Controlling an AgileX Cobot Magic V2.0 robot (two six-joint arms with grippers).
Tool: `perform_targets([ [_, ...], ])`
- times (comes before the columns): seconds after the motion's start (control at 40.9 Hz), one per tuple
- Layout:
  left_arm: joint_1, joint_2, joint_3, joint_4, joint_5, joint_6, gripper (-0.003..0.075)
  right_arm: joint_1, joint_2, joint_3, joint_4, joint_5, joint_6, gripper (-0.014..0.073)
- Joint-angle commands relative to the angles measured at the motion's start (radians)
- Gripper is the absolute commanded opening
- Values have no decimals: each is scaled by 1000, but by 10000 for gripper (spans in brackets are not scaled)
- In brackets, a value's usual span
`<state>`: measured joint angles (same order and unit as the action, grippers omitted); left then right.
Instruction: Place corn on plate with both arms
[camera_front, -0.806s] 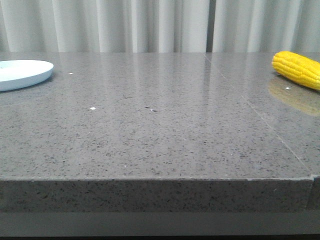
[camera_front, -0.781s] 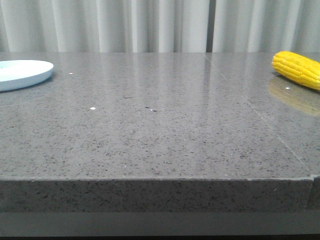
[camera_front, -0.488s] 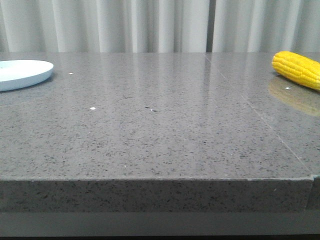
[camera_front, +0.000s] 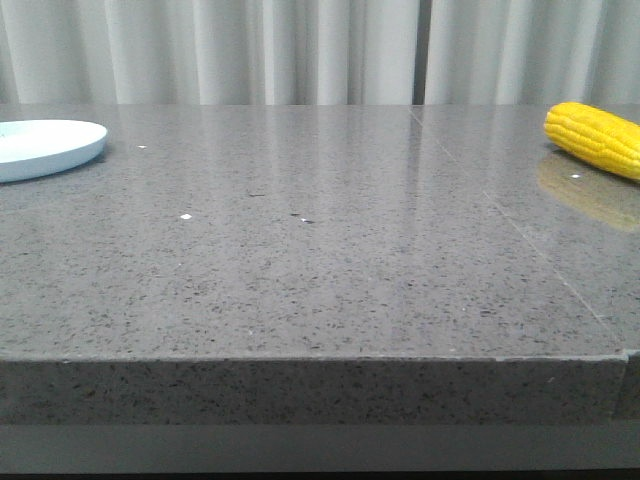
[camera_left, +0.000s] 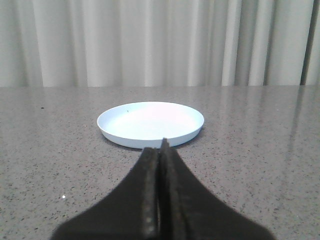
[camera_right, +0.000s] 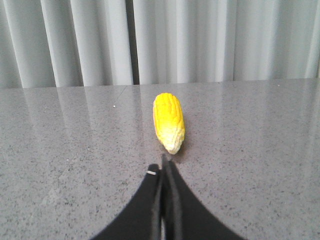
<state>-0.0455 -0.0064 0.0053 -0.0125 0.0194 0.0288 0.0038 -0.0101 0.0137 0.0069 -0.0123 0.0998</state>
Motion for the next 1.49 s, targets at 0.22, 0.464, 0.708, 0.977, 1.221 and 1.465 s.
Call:
perform_targets([
  [0.22, 1, 53, -400, -9, 197, 2, -20, -3, 21, -378, -7, 198, -4, -67],
  [0.464, 1, 253, -681, -9, 361, 2, -20, -3, 224, -659, -7, 503, -5, -67],
  [0.708, 1, 420, -752, -3, 431, 2, -20, -3, 434, -778, -7, 599, -8, -67],
  [0.977, 1, 548, -752, 18, 497, 2, -20, -3, 589, -776, -19, 609, -56, -67],
  [1.221, 1, 595, -750, 12, 518, 2, -20, -3, 680, -776, -27, 631, -56, -66],
  [1.465, 1, 622, -750, 12, 549, 2, 15, -3, 711, -776, -30, 632, -71, 57],
])
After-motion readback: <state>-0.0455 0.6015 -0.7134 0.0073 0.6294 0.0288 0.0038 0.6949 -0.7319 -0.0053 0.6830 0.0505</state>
